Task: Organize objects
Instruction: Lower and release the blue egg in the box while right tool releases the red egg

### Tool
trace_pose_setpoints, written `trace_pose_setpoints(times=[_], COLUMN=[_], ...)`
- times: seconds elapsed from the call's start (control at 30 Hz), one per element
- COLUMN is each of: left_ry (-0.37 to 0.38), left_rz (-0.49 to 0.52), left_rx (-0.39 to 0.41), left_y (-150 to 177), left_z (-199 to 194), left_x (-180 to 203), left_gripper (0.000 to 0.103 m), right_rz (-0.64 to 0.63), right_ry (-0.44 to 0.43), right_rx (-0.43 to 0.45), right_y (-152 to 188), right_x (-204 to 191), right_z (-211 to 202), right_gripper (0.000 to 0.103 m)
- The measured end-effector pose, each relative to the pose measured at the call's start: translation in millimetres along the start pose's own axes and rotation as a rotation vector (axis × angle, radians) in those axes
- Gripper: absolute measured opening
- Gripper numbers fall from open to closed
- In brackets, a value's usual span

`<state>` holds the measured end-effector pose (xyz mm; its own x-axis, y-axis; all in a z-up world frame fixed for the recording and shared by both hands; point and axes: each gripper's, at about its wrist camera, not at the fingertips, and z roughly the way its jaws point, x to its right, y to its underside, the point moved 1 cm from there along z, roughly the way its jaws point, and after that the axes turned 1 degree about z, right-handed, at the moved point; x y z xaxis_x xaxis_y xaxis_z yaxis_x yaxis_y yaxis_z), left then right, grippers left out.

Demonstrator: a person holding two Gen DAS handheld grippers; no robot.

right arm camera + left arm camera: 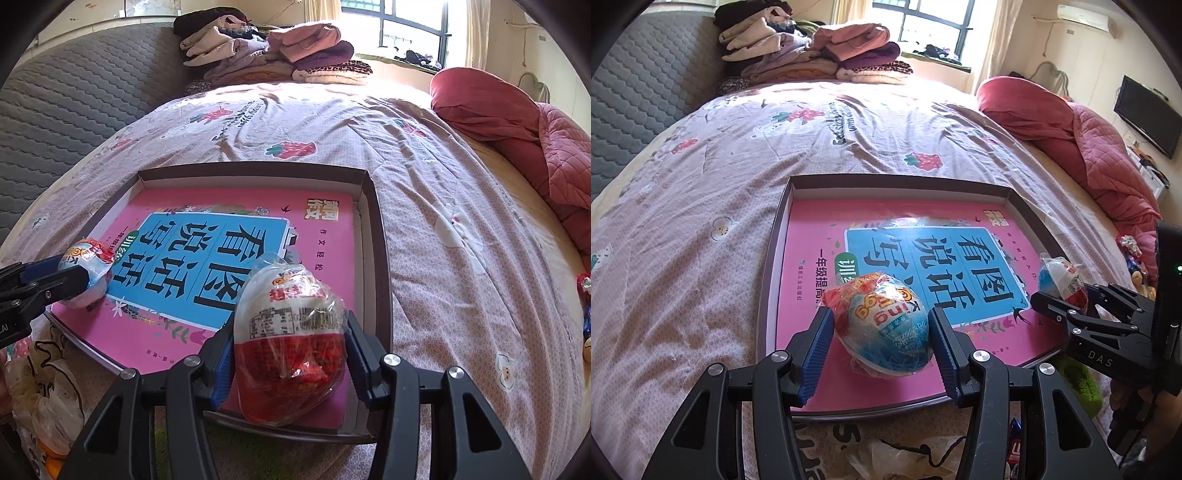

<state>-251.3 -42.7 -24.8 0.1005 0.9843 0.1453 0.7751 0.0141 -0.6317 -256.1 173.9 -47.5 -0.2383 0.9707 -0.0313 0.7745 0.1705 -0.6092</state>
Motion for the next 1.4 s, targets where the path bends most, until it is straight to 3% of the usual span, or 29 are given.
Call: trace_pose_setpoints(times=[0.37,0.53,1.4], left_ry=[0.006,0.018,0.037], left_rz=[-0.02,-0.028,-0.011], left_rx=[0.003,0.01,0.087], left_y=[-3,-4,-7], left_z=[-8,-13,-63], left_x=[-2,-2,11], left_gripper=[0.055,0.064,0.068], right_rz=[0.0,0.004,0.001], right_ry=[0.015,0.016,-0.049], right_rx=[-0.006,-0.003,0.126], right_y=[-1,-2,-15], right_x=[-2,-2,-11], right_z=[-1,-2,-63], right_gripper=[0.06,0.06,0.062])
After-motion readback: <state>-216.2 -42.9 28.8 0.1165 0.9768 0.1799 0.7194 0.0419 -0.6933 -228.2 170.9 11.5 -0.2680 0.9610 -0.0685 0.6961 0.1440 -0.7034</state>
